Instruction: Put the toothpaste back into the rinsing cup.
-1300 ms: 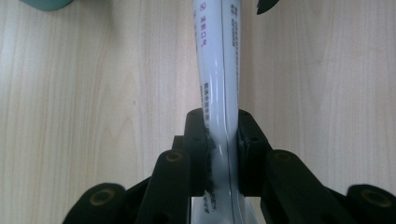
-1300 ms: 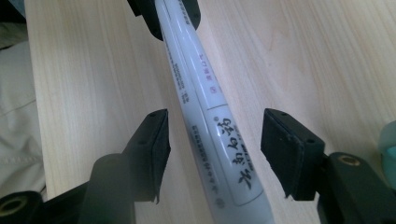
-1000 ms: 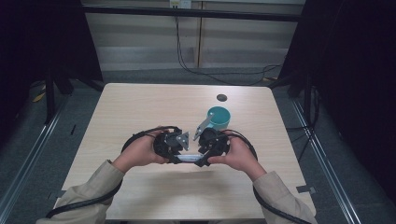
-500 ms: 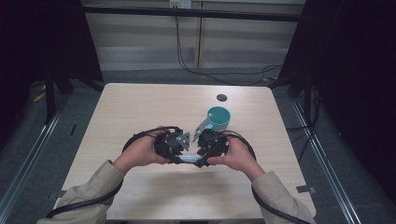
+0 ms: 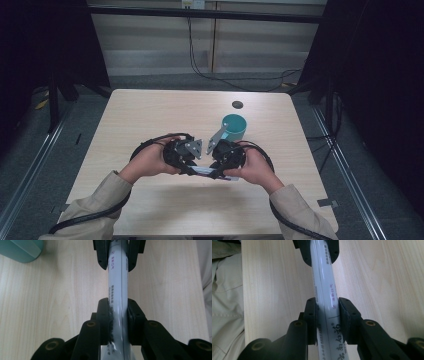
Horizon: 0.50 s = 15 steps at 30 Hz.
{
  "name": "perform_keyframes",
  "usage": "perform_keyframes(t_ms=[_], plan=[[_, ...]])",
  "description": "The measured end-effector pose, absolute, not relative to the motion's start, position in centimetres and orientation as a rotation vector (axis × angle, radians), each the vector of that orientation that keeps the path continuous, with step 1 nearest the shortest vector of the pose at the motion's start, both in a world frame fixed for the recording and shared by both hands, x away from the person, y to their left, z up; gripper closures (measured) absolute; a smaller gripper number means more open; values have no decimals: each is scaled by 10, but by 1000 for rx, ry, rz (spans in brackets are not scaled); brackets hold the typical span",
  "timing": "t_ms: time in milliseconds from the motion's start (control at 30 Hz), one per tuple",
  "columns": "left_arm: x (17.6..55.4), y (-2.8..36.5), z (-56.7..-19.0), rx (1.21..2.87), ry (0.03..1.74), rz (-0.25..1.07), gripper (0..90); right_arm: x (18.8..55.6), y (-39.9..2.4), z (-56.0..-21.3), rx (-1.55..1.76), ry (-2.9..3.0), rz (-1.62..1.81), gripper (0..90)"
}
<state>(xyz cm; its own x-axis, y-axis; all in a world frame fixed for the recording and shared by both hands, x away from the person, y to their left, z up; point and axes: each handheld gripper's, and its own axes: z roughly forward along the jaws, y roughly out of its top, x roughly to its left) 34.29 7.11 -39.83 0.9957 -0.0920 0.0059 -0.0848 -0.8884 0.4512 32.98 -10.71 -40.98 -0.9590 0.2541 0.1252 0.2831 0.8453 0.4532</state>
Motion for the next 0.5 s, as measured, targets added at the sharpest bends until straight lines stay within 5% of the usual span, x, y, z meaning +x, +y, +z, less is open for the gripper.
perform_keyframes(t_ms=[167, 300, 500], plan=[[346, 75, -398, 2617, -143, 5, 687, 329, -109, -410, -451, -2959, -780, 732], [349, 79, -393, 2525, -64, 31, 480, 330, -114, -409, -473, -2955, -782, 746], [350, 85, -395, 2554, -63, 78, 436, 327, -119, -411, -478, -2963, -764, 749]])
